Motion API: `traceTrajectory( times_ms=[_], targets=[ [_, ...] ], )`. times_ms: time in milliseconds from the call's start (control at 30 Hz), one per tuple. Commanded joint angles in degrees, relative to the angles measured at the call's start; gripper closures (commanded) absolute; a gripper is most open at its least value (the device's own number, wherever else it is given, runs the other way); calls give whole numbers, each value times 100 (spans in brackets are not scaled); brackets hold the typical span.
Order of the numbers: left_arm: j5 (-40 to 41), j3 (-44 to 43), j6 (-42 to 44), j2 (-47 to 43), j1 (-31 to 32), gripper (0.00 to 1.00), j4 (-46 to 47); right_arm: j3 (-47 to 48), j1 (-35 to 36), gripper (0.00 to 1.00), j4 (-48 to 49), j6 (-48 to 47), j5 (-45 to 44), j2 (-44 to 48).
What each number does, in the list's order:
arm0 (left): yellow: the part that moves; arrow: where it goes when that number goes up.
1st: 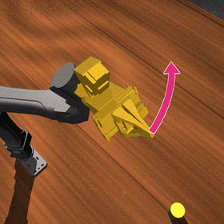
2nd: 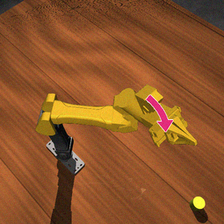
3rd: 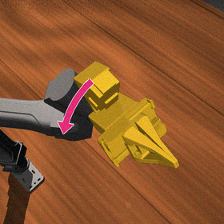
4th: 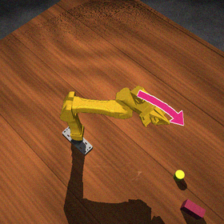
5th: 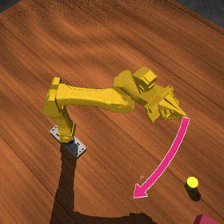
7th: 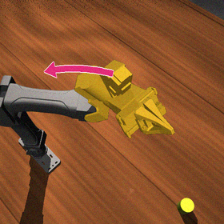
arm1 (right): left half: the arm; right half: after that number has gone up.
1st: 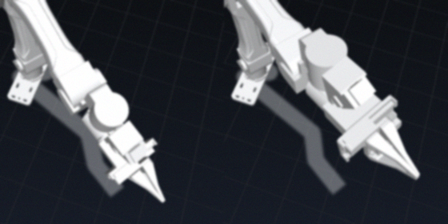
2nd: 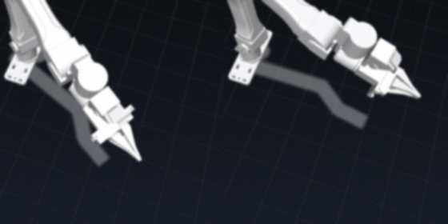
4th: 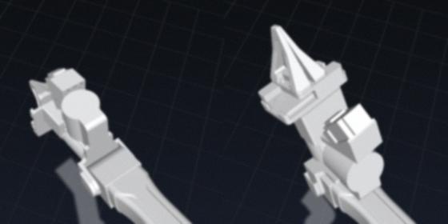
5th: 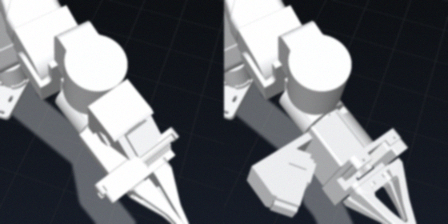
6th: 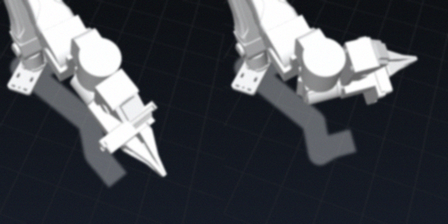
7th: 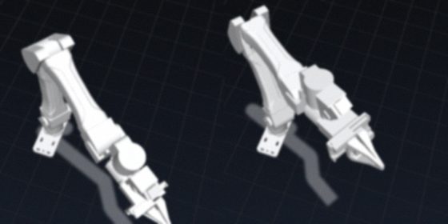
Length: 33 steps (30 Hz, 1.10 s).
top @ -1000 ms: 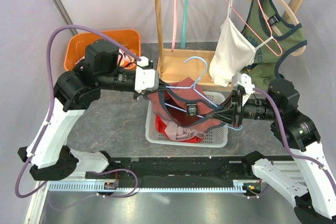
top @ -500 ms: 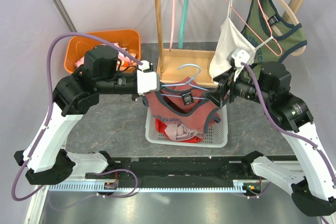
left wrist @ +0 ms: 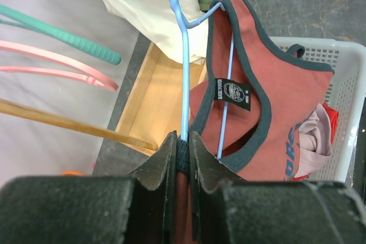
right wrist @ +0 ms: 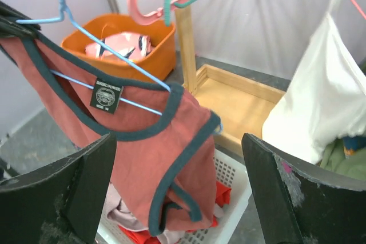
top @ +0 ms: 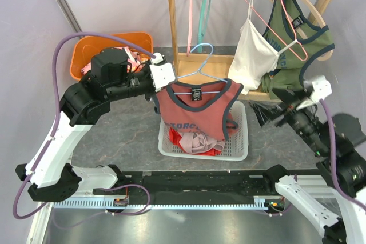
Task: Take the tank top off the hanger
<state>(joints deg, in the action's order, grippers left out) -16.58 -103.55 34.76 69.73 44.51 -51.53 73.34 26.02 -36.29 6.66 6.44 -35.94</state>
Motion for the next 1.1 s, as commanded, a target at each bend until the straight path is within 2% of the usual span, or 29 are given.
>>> traceTrajectory(
  times_ms=[0, 100, 167, 200, 300, 333, 367, 400, 433, 733, 1067],
  targets=[
    [-134, -429, -505, -56, -100, 98, 503, -855, -18, 2, 78, 880, -732, 613],
    [-363, -491, -699, -91, -206, 98, 495, -1654, -9, 2, 359, 1434, -470, 1141],
    [-477, -500, -778, -118, -259, 98, 503, -2182, -9, 8, 666, 1889, -319, 1379],
    [-495, -508, -796, -153, -294, 98, 495, -2349, -9, 24, 946, 2023, -92, 1406],
    [-592, -482, -866, -232, -355, 98, 486, -2719, -9, 54, 1464, 2726, 181, 1248],
    [-636, -473, -875, -241, -382, 98, 477, -2807, -9, 53, 1633, 2814, 235, 1143],
    [-645, -465, -875, -258, -408, 98, 468, -2825, -9, 47, 1765, 2919, 261, 1099],
    [-662, -456, -875, -285, -417, 98, 460, -2808, -9, 22, 1931, 2938, 218, 1020],
    [-689, -438, -883, -311, -434, 98, 459, -2799, -9, 20, 2011, 2947, 209, 993],
    [-873, -447, -971, -390, -549, 98, 459, -2746, -9, 21, 2855, 3008, 340, 440],
    [-1031, -412, -1059, -391, -654, 98, 459, -2483, -9, 29, 3383, 3061, 639, -141]
  ],
)
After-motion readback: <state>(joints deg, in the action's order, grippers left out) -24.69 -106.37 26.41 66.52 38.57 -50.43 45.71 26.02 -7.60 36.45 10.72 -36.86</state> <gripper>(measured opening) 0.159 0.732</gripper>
